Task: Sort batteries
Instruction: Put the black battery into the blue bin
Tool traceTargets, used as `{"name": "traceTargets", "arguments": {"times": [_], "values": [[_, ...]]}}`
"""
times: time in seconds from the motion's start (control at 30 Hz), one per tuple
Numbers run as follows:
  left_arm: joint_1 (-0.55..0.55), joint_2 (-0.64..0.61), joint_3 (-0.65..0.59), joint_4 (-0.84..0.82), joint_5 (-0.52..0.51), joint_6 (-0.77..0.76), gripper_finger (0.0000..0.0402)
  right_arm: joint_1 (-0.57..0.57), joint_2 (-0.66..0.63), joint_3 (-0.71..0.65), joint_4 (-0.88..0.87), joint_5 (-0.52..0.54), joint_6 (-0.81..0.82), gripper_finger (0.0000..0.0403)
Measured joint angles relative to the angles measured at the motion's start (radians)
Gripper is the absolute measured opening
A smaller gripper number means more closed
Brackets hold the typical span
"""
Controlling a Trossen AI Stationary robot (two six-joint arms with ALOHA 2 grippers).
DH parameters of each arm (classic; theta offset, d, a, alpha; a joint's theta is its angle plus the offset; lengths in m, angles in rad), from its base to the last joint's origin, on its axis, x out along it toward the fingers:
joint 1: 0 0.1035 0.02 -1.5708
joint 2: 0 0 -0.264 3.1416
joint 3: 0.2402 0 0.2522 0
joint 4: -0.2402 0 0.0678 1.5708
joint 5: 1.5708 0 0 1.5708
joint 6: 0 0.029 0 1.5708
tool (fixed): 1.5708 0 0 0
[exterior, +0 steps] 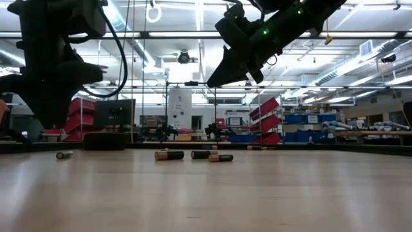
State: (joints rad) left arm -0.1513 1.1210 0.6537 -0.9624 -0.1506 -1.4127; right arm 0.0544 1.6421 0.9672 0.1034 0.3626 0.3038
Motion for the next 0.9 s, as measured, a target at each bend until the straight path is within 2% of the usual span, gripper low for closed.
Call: {"name": "traceTargets", "arguments": {"times": [0.3, 0.43, 0.67, 0.9], "values": [[-0.067, 0.056, -0.002, 0.143, -0.08, -0.22, 0.012, 0.011, 0.001, 0.0, -0.007, 0.001, -0.068, 0.0], [-0.067, 0.116, -0.002, 0.081, -0.047, -0.271, 0.012, 0.017, 0.001, 0.0, -0.011, 0.002, -0.099, 0.0], [-0.065, 0.221, -0.002, 0.093, -0.002, -0.295, 0.012, 0.018, 0.001, 0.0, -0.012, 0.002, -0.105, 0.0], [-0.065, 0.24, -0.002, 0.152, 0.056, -0.298, 0.012, 0.018, 0.001, 0.0, -0.018, 0.002, -0.124, 0.0]]}}
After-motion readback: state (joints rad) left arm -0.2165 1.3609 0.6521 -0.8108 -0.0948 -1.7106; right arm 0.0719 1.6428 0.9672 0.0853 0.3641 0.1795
